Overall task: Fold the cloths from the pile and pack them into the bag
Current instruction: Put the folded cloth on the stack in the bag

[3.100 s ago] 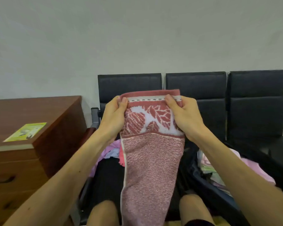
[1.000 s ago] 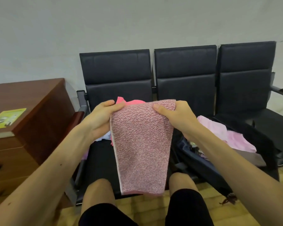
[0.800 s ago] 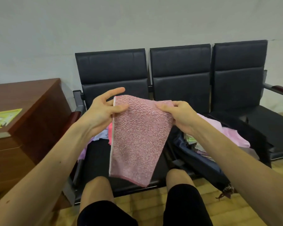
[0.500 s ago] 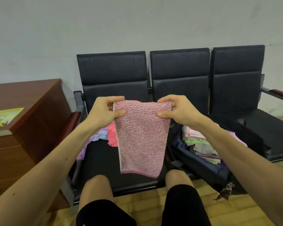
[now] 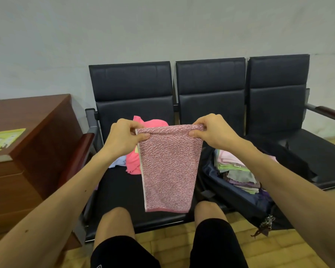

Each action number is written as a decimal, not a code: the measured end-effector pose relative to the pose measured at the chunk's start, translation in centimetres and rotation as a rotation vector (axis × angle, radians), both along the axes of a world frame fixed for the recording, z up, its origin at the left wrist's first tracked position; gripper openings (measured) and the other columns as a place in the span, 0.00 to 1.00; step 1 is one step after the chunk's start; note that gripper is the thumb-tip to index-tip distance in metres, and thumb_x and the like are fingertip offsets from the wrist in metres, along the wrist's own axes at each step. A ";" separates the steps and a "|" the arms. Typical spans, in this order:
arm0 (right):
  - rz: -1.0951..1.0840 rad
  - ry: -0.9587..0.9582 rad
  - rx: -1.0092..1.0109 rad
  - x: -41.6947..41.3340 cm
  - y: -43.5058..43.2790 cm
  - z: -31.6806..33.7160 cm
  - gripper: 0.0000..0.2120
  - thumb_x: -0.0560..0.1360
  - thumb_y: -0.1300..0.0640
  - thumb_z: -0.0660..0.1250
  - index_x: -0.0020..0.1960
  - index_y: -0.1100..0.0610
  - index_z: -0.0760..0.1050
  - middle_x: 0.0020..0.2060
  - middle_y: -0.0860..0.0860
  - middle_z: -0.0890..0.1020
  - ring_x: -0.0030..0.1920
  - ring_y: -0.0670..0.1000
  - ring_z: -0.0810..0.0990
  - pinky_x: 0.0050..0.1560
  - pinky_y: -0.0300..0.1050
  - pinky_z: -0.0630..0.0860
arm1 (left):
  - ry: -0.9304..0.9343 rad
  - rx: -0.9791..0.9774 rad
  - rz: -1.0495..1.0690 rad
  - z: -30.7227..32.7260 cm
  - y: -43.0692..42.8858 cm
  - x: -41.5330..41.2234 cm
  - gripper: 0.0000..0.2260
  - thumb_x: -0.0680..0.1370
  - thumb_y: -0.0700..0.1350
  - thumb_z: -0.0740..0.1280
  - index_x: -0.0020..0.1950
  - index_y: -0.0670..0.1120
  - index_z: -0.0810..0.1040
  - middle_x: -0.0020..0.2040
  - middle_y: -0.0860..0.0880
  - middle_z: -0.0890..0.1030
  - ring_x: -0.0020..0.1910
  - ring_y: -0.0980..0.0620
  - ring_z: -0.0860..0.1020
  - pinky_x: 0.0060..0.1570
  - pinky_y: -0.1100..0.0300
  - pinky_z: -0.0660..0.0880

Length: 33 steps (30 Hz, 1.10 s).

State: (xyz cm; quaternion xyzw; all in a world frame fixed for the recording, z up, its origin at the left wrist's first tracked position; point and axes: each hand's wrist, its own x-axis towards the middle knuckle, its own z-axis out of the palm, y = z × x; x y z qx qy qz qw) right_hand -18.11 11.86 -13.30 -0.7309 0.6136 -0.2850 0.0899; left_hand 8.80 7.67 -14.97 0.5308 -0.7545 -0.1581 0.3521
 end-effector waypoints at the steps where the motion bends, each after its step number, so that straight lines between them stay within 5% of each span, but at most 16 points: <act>1: 0.000 0.015 0.003 -0.1 0.0 -0.1 0.11 0.76 0.51 0.72 0.54 0.57 0.83 0.46 0.52 0.83 0.46 0.51 0.80 0.47 0.45 0.74 | -0.005 0.001 0.003 0.0 0.1 0.0 0.08 0.73 0.47 0.76 0.51 0.47 0.86 0.41 0.50 0.86 0.41 0.53 0.83 0.46 0.54 0.81; 6: -0.017 0.131 0.031 -0.5 -0.1 -0.4 0.12 0.78 0.44 0.67 0.45 0.53 0.80 0.37 0.48 0.79 0.40 0.51 0.78 0.40 0.48 0.73 | -0.013 0.010 0.018 -0.2 0.5 -0.1 0.07 0.73 0.48 0.76 0.49 0.48 0.86 0.40 0.49 0.86 0.40 0.49 0.84 0.46 0.50 0.82; 15: 0.062 0.107 0.036 -0.8 -1.1 -1.7 0.18 0.78 0.45 0.67 0.44 0.61 0.80 0.47 0.55 0.81 0.46 0.55 0.79 0.50 0.58 0.77 | -0.068 0.005 0.030 -0.5 0.6 0.2 0.08 0.73 0.49 0.76 0.49 0.48 0.86 0.41 0.45 0.85 0.42 0.43 0.81 0.48 0.46 0.80; 19: 0.056 -0.112 0.109 -1.0 -1.1 -2.6 0.21 0.78 0.45 0.67 0.41 0.63 0.81 0.38 0.61 0.82 0.38 0.56 0.79 0.42 0.55 0.76 | -0.064 0.012 -0.039 -1.1 0.5 1.0 0.07 0.74 0.52 0.74 0.47 0.49 0.87 0.42 0.49 0.84 0.42 0.48 0.79 0.47 0.44 0.79; 21: 0.053 -0.271 0.137 -0.7 -0.7 -3.0 0.24 0.79 0.46 0.65 0.41 0.68 0.78 0.39 0.66 0.80 0.37 0.55 0.77 0.44 0.54 0.75 | 0.106 0.058 -0.109 -1.2 1.0 0.9 0.07 0.76 0.49 0.71 0.47 0.47 0.85 0.46 0.47 0.82 0.46 0.51 0.79 0.50 0.49 0.79; 24: 0.021 -0.822 0.217 0.3 0.1 -2.7 0.20 0.81 0.46 0.62 0.46 0.59 0.83 0.45 0.54 0.86 0.50 0.51 0.83 0.56 0.49 0.77 | 0.405 0.126 -0.166 -1.5 2.6 -0.6 0.07 0.81 0.45 0.64 0.48 0.43 0.78 0.48 0.44 0.81 0.48 0.51 0.80 0.52 0.52 0.76; 27: -0.031 -1.310 0.298 1.4 1.0 -2.4 0.20 0.75 0.39 0.65 0.53 0.55 0.82 0.48 0.49 0.87 0.53 0.50 0.84 0.55 0.48 0.77 | 0.447 0.046 -0.133 -1.7 3.1 -2.6 0.12 0.84 0.47 0.60 0.50 0.38 0.73 0.50 0.38 0.77 0.48 0.45 0.77 0.49 0.53 0.76; 29: 0.048 -1.307 0.406 2.3 2.4 -4.6 0.22 0.69 0.38 0.68 0.53 0.53 0.80 0.46 0.48 0.87 0.48 0.46 0.85 0.52 0.45 0.78 | 0.457 -0.043 -0.055 -1.9 2.8 -3.3 0.12 0.84 0.47 0.59 0.53 0.38 0.73 0.48 0.43 0.78 0.45 0.52 0.77 0.45 0.63 0.74; 33: 0.078 -1.189 0.688 3.7 4.2 -10.2 0.19 0.68 0.59 0.77 0.56 0.64 0.80 0.57 0.62 0.83 0.55 0.57 0.83 0.58 0.51 0.79 | 0.493 -0.063 0.103 -3.4 0.6 -3.0 0.16 0.84 0.49 0.61 0.53 0.35 0.73 0.48 0.38 0.77 0.41 0.53 0.74 0.41 0.68 0.71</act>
